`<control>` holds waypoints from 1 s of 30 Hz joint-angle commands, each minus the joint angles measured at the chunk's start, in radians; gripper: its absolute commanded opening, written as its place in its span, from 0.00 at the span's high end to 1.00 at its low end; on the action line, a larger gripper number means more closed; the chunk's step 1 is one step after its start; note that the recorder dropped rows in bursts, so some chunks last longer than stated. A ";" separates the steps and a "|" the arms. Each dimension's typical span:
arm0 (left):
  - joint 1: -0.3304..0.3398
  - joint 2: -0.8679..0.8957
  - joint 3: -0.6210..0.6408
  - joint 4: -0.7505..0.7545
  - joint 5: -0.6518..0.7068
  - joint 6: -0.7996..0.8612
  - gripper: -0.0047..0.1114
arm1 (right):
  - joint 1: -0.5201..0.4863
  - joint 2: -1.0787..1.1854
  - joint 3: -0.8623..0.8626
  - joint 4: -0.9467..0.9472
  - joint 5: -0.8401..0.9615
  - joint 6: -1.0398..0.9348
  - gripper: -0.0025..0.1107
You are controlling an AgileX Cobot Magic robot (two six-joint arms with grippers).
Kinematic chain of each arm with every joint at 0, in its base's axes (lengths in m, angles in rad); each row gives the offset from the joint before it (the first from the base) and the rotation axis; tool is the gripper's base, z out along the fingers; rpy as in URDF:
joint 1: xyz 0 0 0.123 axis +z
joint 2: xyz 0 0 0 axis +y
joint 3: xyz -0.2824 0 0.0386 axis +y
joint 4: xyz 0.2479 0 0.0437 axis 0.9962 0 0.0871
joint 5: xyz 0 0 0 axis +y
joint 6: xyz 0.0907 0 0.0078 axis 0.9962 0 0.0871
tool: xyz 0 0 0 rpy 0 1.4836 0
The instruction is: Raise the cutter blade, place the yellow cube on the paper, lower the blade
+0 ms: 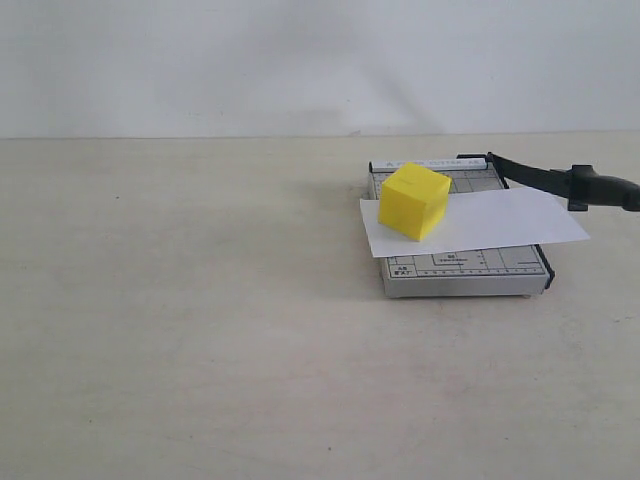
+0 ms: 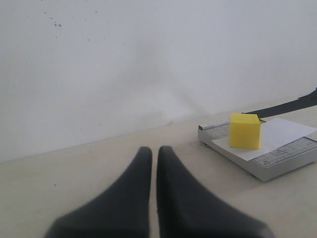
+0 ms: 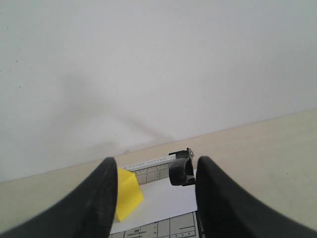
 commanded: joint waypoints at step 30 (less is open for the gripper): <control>0.004 -0.003 0.004 -0.004 0.003 0.000 0.92 | 0.000 -0.005 -0.010 -0.007 0.033 -0.026 0.53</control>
